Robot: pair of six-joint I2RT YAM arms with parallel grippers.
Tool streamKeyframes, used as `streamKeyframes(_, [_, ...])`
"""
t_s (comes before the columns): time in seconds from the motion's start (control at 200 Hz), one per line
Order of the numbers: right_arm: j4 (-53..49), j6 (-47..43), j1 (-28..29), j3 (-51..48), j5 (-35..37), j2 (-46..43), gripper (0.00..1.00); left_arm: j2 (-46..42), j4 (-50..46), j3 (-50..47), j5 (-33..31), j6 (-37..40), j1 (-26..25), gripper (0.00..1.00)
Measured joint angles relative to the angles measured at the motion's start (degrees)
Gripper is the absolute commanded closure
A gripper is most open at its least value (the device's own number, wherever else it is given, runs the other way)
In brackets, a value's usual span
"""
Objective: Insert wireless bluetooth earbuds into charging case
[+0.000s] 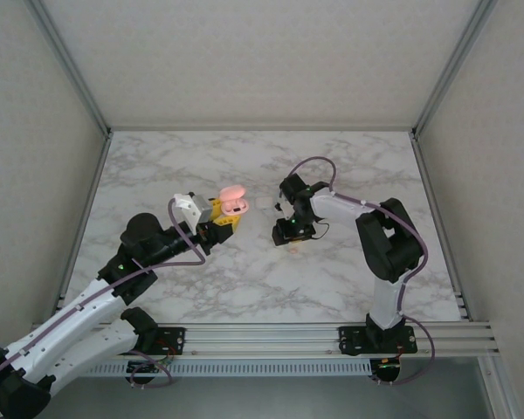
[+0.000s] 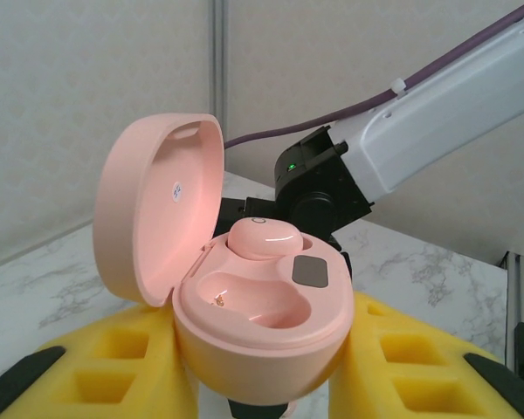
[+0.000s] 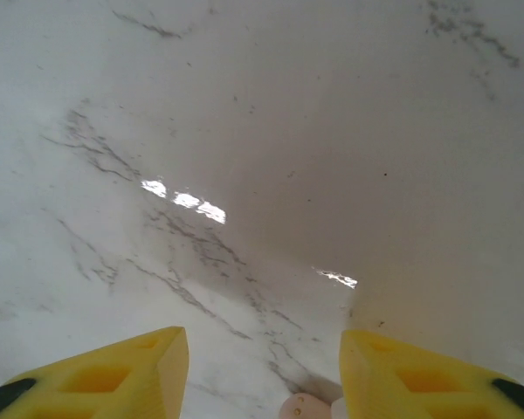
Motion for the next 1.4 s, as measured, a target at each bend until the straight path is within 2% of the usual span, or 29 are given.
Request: streamKeyframes(1.402, [-5.27,-1.46,0.02,0.44,2.32,-2.78,0.50,0.87,-0.44,0.00,-0.02,0.00,0.00,0.70])
